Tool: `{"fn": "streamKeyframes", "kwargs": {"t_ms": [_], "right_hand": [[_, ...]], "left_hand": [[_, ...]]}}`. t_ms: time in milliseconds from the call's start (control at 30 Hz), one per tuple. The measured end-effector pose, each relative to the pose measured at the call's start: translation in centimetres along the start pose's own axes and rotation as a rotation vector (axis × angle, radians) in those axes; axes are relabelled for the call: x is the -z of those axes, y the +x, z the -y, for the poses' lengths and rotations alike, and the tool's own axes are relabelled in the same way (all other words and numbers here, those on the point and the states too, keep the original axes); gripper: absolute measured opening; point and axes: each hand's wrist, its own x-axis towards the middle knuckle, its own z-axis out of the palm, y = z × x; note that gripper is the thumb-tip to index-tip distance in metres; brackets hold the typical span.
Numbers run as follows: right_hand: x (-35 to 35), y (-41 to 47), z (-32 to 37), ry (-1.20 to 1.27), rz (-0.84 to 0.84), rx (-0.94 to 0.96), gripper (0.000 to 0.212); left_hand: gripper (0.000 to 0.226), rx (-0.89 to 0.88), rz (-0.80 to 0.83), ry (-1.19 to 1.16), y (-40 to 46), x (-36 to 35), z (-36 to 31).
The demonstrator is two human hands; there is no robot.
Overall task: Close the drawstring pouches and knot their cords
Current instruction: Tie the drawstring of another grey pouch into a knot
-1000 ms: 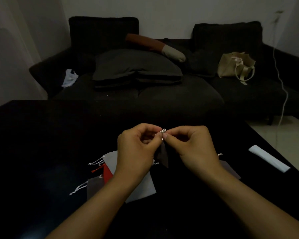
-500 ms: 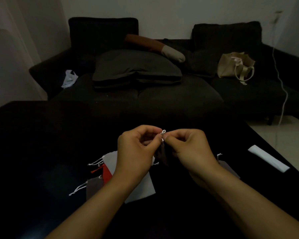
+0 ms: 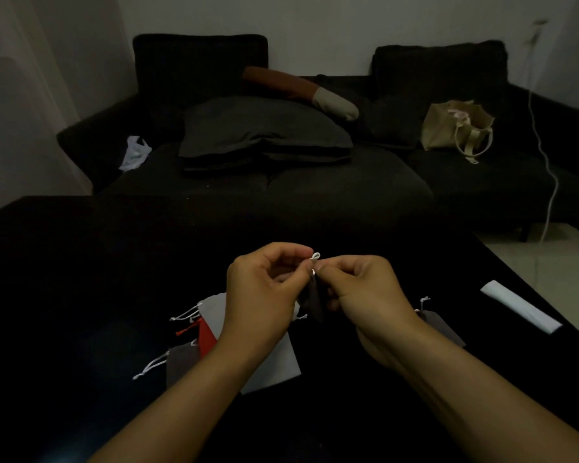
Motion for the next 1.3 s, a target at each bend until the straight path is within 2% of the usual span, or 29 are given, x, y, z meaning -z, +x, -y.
{"fn": "streamKeyframes", "kwargs": {"t_ms": [333,667,1000,1300], "right_hand": [[-0.2,0.0,-0.2,-0.042,-0.041,0.107,0.021],[0.2,0.0,0.6,0.035,0.043,0.055,0.019],[1.1,-0.2,1.5,-0.013,0.179,0.044,0.012],[1.6,-0.5,1.9,-0.028,0.112,0.102,0.011]], "left_hand": [[0.014,0.002,-0.039,-0.002,0.0,0.1,-0.1],[0.013,0.105,-0.031,-0.142,0.8,0.5,-0.5],[0.014,0.075,0.025,-0.126,0.7,1.0,-0.5],[0.017,0.009,0.010,-0.026,0.4,0.7,-0.1]]}}
